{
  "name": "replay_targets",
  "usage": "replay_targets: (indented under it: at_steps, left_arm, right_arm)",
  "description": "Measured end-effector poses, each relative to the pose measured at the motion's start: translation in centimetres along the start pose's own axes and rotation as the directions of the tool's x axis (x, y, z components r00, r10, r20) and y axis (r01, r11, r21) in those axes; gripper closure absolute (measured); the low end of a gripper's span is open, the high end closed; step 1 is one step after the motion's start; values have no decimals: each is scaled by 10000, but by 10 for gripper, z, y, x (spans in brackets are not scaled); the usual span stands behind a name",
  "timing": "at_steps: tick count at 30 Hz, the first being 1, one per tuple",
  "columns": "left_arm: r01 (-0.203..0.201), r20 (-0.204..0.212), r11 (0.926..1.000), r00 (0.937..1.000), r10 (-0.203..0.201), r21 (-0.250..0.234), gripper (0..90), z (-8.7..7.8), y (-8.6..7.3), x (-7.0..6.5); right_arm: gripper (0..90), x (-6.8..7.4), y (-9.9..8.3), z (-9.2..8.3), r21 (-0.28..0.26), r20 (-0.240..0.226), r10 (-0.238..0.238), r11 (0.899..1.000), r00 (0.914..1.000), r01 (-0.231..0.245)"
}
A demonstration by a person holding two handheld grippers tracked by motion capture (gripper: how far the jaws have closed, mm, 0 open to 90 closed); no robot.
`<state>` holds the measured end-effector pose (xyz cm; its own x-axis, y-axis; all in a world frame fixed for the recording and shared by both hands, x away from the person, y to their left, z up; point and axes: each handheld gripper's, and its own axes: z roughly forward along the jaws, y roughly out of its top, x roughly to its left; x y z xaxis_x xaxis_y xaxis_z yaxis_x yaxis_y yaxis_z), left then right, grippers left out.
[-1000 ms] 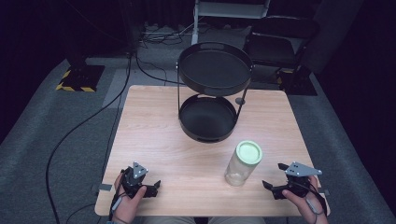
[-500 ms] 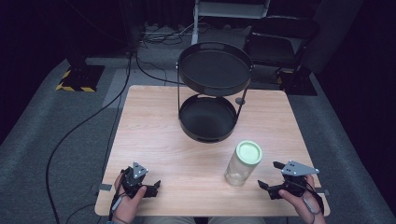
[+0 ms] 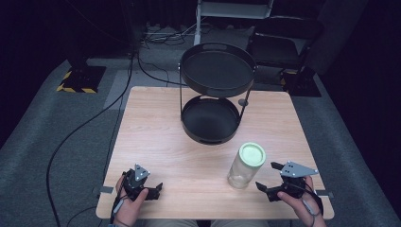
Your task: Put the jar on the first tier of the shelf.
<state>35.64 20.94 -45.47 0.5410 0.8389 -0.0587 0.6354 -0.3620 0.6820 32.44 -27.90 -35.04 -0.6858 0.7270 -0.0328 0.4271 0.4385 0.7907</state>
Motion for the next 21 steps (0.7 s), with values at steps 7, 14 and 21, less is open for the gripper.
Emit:
replay_targets:
  at_steps: [7,14,21]
  left_arm:
    - [-1,0,10000,10000,1,-3,0,0,0,0]
    - [-4,-1,10000,10000,4,-2,0,0,0,0]
    - [-5,0,10000,10000,5,-2,0,0,0,0]
  right_arm:
    - [29,4,5,5,-146,-125,-31,9999,9999,30]
    - [29,9,9,11,-214,-285,-90,9997,9996,84]
    - [28,13,13,18,-345,-313,-148,9993,9994,137]
